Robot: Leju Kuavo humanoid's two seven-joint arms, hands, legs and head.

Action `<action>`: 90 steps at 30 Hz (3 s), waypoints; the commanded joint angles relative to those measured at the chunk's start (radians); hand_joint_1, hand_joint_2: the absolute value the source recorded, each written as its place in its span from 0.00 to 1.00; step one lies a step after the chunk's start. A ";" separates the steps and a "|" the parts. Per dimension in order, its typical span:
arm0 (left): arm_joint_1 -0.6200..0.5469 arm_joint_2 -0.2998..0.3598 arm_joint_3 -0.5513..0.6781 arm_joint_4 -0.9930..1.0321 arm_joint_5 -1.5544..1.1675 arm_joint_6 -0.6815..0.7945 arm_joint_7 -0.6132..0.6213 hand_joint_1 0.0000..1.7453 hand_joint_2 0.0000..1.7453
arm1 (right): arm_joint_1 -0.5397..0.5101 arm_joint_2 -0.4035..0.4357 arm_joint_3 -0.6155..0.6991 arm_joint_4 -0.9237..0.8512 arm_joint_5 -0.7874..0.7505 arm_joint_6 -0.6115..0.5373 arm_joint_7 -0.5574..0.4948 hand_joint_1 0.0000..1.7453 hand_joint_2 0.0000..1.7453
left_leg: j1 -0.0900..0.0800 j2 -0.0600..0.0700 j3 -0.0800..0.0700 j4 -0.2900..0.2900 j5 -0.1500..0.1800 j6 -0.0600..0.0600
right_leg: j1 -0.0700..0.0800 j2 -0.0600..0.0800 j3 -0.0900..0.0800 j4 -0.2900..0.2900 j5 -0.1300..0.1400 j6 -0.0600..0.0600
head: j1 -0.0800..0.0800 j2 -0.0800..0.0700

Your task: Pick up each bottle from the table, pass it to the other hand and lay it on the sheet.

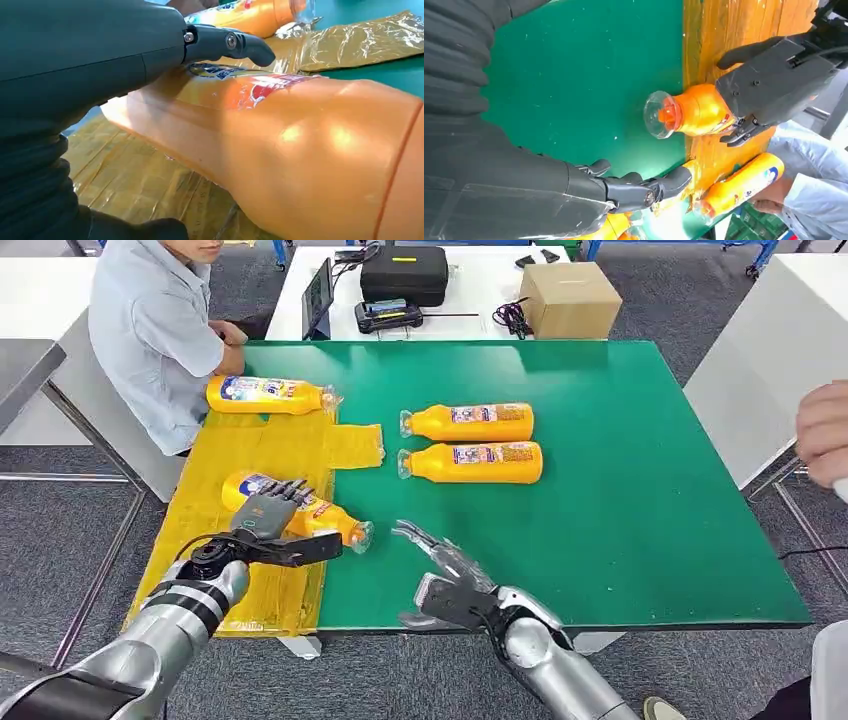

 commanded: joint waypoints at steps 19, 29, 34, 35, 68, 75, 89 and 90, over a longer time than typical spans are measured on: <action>0.204 -0.005 -0.210 -0.425 -0.213 0.090 0.230 0.00 1.00 | 0.111 -0.016 -0.092 -0.072 0.076 -0.065 0.018 0.00 1.00 | 0.001 -0.001 -0.006 0.001 -0.001 -0.001 | 0.001 -0.001 -0.006 0.000 -0.001 -0.001 | 0.000 0.000; 0.238 0.018 -0.246 -0.544 -0.224 0.103 0.213 0.00 1.00 | 0.139 -0.016 -0.115 -0.097 0.095 -0.071 0.015 0.00 1.00 | 0.001 0.001 -0.010 0.001 -0.001 -0.002 | 0.002 0.000 -0.010 0.000 -0.001 -0.002 | 0.000 0.000; 0.333 0.009 -0.272 -0.749 -0.256 0.151 0.220 0.00 1.00 | 0.219 0.035 -0.201 -0.243 0.075 -0.148 -0.065 0.00 1.00 | 0.001 0.000 -0.010 0.001 -0.002 -0.001 | 0.001 -0.001 -0.010 0.000 -0.002 -0.002 | 0.000 0.000; 0.357 0.002 -0.270 -0.783 -0.258 0.159 0.225 0.00 1.00 | 0.240 0.056 -0.229 -0.284 0.063 -0.169 -0.080 0.00 1.00 | 0.000 0.000 -0.012 0.001 -0.001 -0.001 | 0.000 0.000 -0.012 0.000 -0.001 -0.001 | 0.000 0.000; 0.672 -0.223 -0.131 -0.914 0.852 0.438 -0.380 0.00 1.00 | 0.338 0.036 -0.450 -0.312 0.546 -0.783 0.052 0.00 1.00 | 0.001 0.001 -0.014 0.000 -0.002 -0.001 | 0.001 0.001 -0.014 -0.003 0.000 -0.001 | 0.000 0.000; 0.680 -0.207 -0.160 -0.937 0.945 0.428 -0.411 0.00 1.00 | 0.252 -0.039 -0.411 -0.130 0.748 -0.816 0.136 0.00 1.00 | 0.001 0.003 -0.013 0.000 -0.003 -0.001 | 0.001 0.002 -0.013 -0.003 0.000 -0.001 | 0.000 0.000; 0.696 -0.201 -0.154 -0.961 0.949 0.434 -0.405 0.00 1.00 | 0.210 -0.079 -0.355 -0.038 0.855 -0.721 0.266 0.00 1.00 | 0.001 0.003 -0.012 0.000 -0.004 -0.001 | 0.002 0.002 -0.012 -0.002 -0.001 -0.002 | 0.000 0.000; 0.699 -0.202 -0.153 -0.967 0.961 0.427 -0.396 0.00 1.00 | 0.202 -0.087 -0.355 -0.018 0.835 -0.689 0.277 0.00 1.00 | 0.001 0.003 -0.011 0.001 -0.004 -0.001 | 0.002 0.002 -0.011 -0.002 -0.002 -0.002 | 0.000 0.000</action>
